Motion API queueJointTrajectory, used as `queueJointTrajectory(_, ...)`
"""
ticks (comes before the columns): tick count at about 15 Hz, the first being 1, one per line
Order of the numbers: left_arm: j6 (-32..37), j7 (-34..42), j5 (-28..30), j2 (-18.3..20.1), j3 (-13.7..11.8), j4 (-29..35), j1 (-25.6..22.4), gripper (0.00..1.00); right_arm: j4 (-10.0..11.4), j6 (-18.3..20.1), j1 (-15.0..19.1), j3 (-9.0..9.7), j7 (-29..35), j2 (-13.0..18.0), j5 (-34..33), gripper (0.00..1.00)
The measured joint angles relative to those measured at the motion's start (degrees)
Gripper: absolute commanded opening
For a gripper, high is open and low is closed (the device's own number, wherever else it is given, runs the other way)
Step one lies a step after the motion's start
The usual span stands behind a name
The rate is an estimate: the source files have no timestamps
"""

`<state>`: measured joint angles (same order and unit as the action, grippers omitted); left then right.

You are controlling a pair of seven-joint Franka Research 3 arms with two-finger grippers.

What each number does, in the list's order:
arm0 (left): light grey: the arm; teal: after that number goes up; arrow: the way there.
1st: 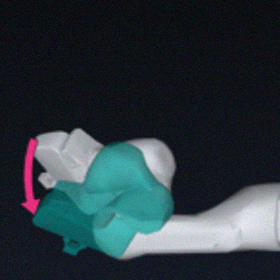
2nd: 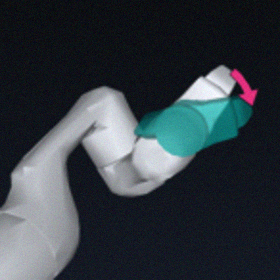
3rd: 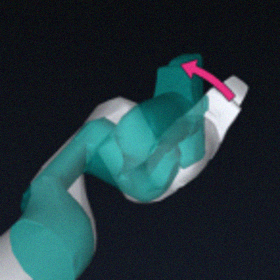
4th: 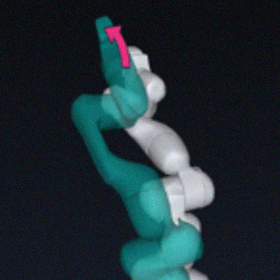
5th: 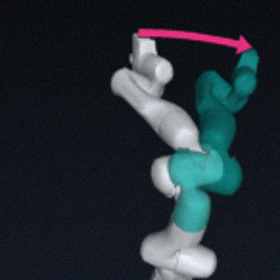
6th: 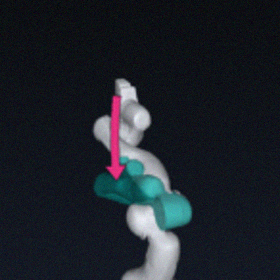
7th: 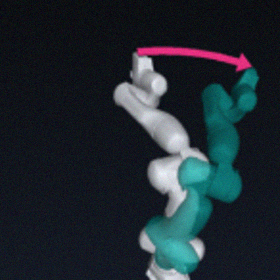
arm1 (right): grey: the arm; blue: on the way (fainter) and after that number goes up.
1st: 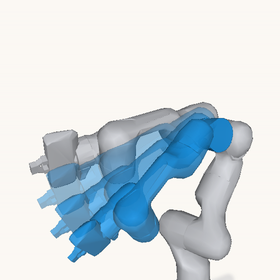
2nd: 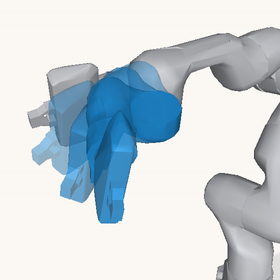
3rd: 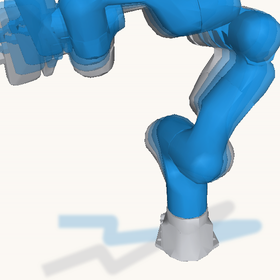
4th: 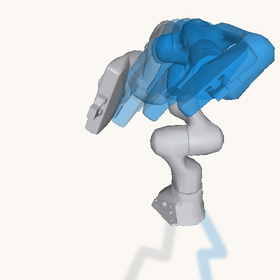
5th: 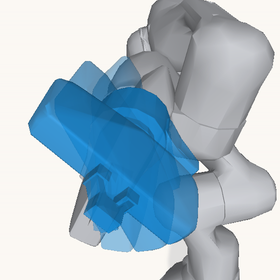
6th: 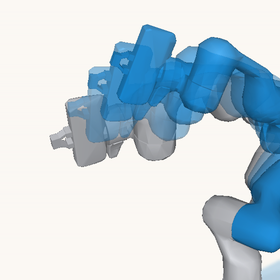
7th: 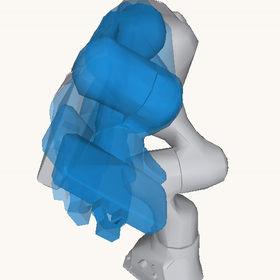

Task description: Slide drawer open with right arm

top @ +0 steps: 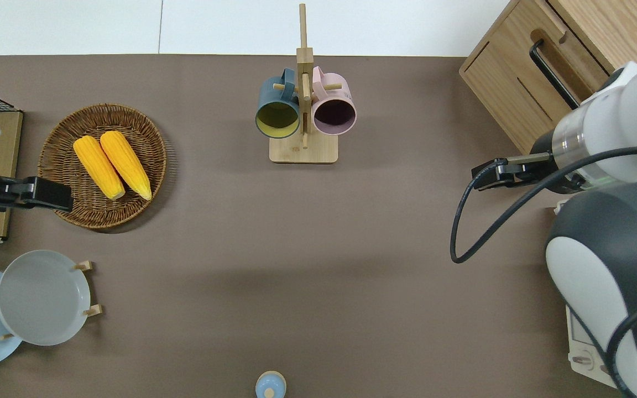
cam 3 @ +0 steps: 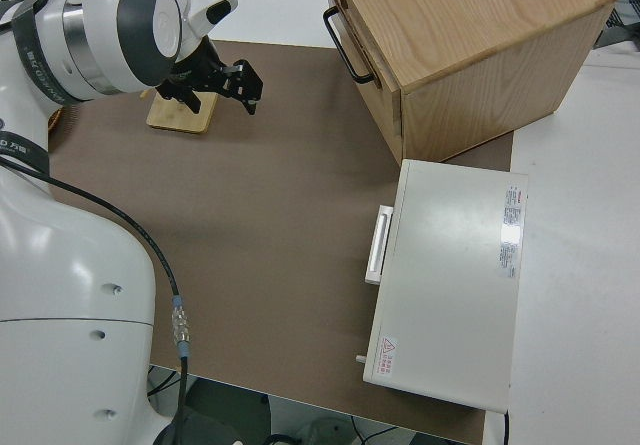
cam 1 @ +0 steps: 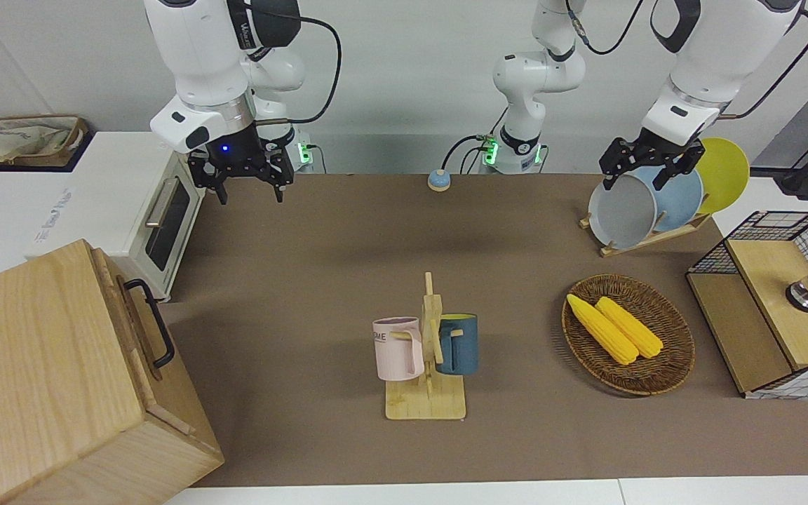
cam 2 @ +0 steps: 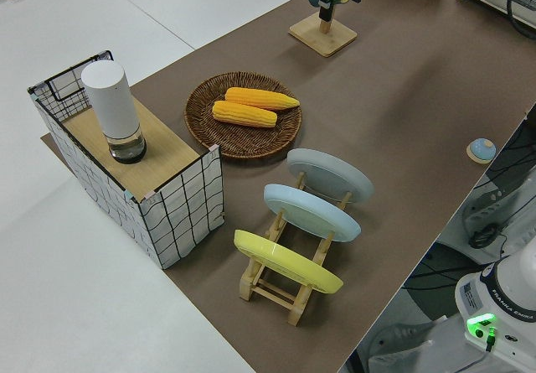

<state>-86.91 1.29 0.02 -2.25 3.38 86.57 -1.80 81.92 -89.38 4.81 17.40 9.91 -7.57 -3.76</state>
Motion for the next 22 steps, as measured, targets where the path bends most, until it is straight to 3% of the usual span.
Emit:
queueJointTrajectory(13, 0.00, 0.00, 0.00, 0.00, 0.00, 0.00, 0.00, 0.99, -1.14, 0.00, -0.40, -0.37, 0.00, 0.03, 0.41, 0.990)
queueJointTrajectory(17, 0.00, 0.00, 0.00, 0.00, 0.00, 0.00, 0.00, 0.99, -1.22, 0.00, -5.92, -5.48, 0.00, 0.08, 0.41, 0.990)
queueJointTrajectory(22, 0.00, 0.00, 0.00, 0.00, 0.00, 0.00, 0.00, 0.99, -1.23, 0.00, -6.65, -6.90, 0.00, 0.09, 0.41, 0.990)
